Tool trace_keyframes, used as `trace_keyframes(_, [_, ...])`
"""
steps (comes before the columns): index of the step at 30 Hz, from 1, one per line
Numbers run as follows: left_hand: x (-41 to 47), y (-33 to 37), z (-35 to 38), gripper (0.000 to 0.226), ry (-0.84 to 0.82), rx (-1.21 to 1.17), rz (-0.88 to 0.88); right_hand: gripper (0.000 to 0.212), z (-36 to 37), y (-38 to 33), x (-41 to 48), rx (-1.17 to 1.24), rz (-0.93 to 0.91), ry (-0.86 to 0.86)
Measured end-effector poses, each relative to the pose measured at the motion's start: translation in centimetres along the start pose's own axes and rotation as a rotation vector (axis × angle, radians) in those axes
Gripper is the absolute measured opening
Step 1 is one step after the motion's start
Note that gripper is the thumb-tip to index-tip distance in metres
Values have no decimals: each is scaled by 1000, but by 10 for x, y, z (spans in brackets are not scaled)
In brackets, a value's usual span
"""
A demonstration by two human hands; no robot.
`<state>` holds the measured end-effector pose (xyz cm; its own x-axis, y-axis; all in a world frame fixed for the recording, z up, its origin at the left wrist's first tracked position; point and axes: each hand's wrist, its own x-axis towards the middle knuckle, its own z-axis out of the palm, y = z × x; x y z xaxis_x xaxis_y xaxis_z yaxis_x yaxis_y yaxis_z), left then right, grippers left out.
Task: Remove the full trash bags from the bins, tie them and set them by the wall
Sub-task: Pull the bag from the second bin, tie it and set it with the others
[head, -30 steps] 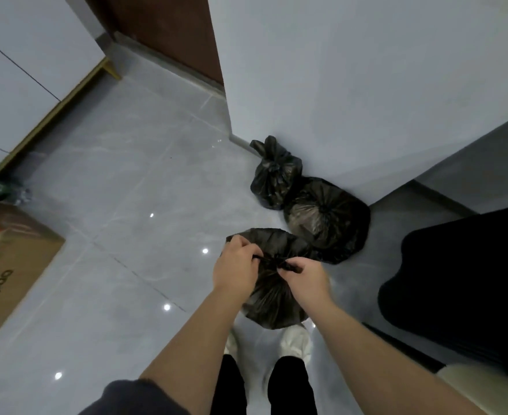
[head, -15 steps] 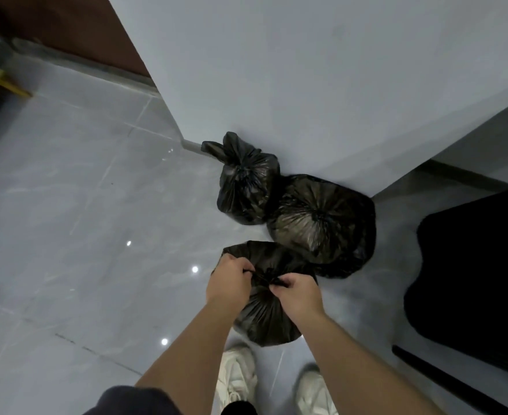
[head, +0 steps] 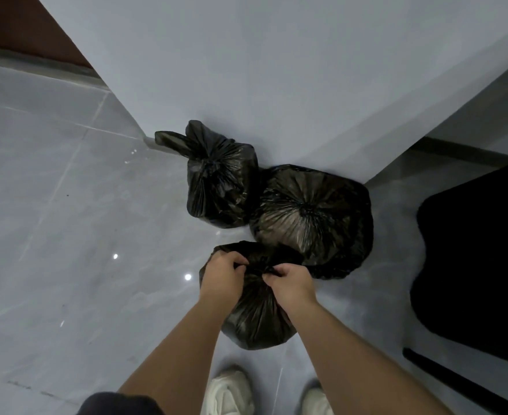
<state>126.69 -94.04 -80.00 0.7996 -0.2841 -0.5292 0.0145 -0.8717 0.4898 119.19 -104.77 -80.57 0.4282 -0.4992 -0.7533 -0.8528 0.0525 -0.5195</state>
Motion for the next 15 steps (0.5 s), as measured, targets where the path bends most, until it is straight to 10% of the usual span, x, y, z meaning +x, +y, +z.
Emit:
trace_keyframes(5, [-15, -13, 16, 62, 124, -72, -334, 32, 3, 11, 6, 104, 92, 4])
trace_keyframes(9, [-24, -18, 31, 88, -10, -695, -912, 30, 5, 14, 10, 166, 116, 30])
trace_keyframes(15, [-19, -6, 57, 64, -114, -1006, -918, 11, 0, 17, 24, 242, 103, 59])
